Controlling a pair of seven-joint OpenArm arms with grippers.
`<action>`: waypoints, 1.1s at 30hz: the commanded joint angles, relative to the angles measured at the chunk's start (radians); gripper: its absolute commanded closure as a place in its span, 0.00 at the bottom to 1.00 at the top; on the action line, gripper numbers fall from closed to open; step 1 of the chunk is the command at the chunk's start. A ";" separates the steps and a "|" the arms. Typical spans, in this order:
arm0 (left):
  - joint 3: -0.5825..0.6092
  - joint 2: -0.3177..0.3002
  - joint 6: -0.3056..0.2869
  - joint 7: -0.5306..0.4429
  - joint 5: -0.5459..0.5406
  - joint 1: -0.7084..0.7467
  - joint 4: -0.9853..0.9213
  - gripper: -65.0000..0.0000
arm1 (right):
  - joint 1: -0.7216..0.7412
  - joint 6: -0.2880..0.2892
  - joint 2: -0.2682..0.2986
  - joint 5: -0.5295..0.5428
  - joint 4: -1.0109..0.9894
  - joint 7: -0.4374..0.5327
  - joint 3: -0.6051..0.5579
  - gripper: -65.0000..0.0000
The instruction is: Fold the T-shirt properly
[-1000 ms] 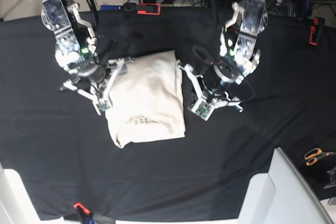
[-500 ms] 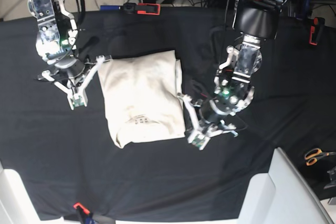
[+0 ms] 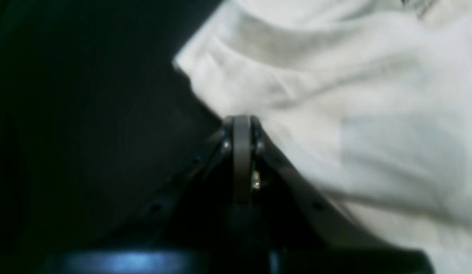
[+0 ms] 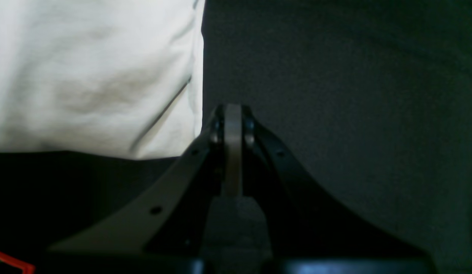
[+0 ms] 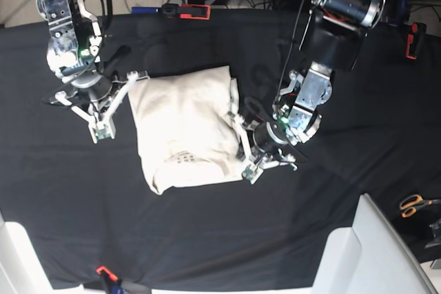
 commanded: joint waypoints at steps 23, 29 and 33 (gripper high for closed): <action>0.000 0.101 0.009 -0.272 0.001 -0.318 -0.403 1.00 | 0.006 -0.003 0.004 -0.007 0.017 0.018 0.004 1.00; -0.017 0.080 0.009 -0.264 -0.024 -0.362 -0.403 1.00 | 0.005 -0.003 0.004 -0.007 0.017 0.018 0.004 1.00; -0.094 0.072 0.006 -0.261 -0.194 -0.394 -0.394 1.00 | 0.012 -0.003 0.004 -0.007 0.015 0.019 0.004 1.00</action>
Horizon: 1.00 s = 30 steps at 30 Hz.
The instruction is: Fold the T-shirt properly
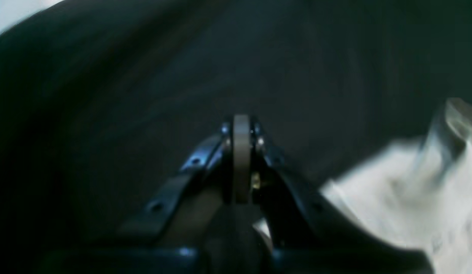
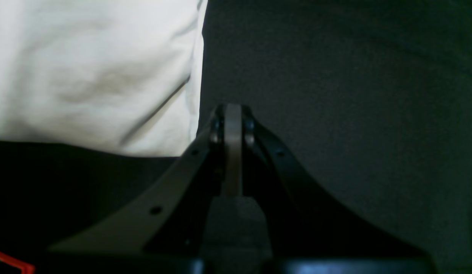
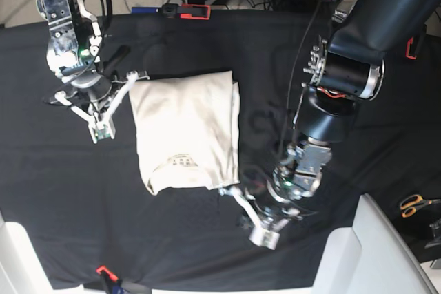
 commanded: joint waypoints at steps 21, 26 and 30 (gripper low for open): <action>-0.064 -0.384 -0.002 0.046 -0.030 1.079 1.259 1.00 | -0.332 -0.006 0.155 -0.007 0.169 0.358 0.035 1.00; -0.105 -0.382 -0.002 0.032 -0.030 1.231 1.235 1.00 | -0.452 -0.006 0.150 -0.007 0.203 0.358 0.112 1.00; -0.116 -0.389 -0.002 -0.017 -0.027 1.337 1.239 1.00 | -0.552 -0.006 0.150 -0.004 0.213 0.357 0.153 1.00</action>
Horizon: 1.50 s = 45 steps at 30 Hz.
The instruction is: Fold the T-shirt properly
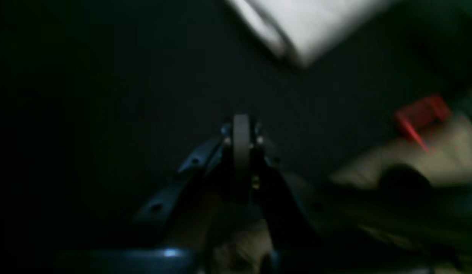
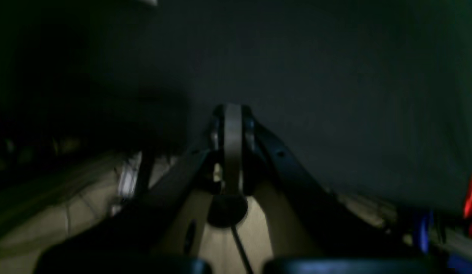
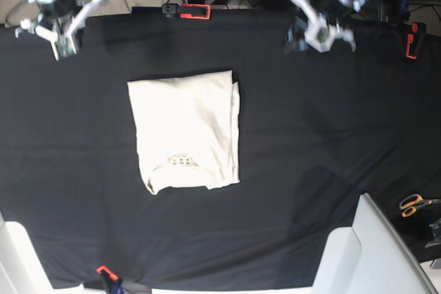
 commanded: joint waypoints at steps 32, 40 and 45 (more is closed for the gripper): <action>0.007 0.250 -0.002 -0.277 0.374 -0.549 -1.562 1.00 | 0.529 -0.004 -0.303 -0.003 -1.880 0.672 -0.046 0.99; 0.005 0.299 -0.002 -0.291 0.375 -0.585 -1.568 1.00 | 0.512 -0.006 -0.289 -0.006 -1.828 0.717 0.158 0.99; 0.005 0.303 -0.001 -0.288 0.374 -0.608 -1.569 1.00 | 0.512 -0.006 -0.281 -0.006 -1.821 0.715 0.158 0.99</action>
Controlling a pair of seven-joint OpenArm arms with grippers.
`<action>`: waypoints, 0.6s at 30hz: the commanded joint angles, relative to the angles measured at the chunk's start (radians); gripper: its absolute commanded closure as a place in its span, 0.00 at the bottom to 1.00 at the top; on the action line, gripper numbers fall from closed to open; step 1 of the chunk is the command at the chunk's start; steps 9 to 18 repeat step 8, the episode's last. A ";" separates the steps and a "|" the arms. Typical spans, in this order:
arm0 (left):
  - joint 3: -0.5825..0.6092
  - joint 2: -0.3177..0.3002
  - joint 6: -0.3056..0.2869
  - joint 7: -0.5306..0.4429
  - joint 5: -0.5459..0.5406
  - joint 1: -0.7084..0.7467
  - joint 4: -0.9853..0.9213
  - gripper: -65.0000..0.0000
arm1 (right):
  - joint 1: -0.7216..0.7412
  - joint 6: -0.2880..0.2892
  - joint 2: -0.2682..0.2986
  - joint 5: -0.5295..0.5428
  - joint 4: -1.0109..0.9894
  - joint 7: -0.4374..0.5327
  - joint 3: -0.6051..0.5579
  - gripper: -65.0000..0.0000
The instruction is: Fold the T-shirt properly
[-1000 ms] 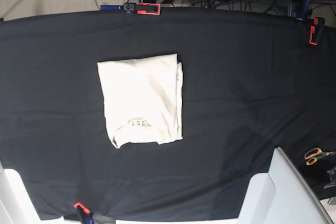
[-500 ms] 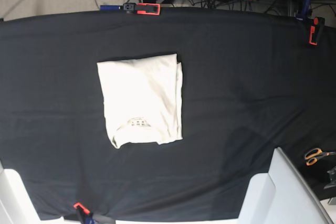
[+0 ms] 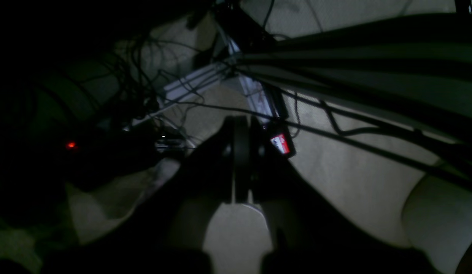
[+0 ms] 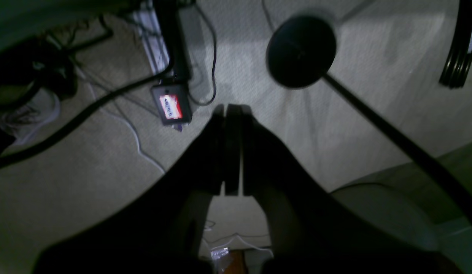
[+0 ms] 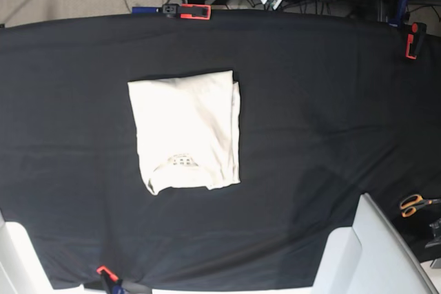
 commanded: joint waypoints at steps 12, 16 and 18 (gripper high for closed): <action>-0.001 -0.040 -0.005 0.004 0.005 -0.004 -0.009 1.00 | -0.004 0.000 0.003 -0.002 -0.003 0.003 0.001 0.99; -0.001 -0.040 -0.005 0.004 0.005 -0.004 -0.009 1.00 | -0.004 0.000 0.003 -0.002 -0.003 0.003 0.001 0.99; -0.001 -0.040 -0.005 0.004 0.005 -0.004 -0.009 1.00 | -0.004 0.000 0.003 -0.002 -0.003 0.003 0.001 0.99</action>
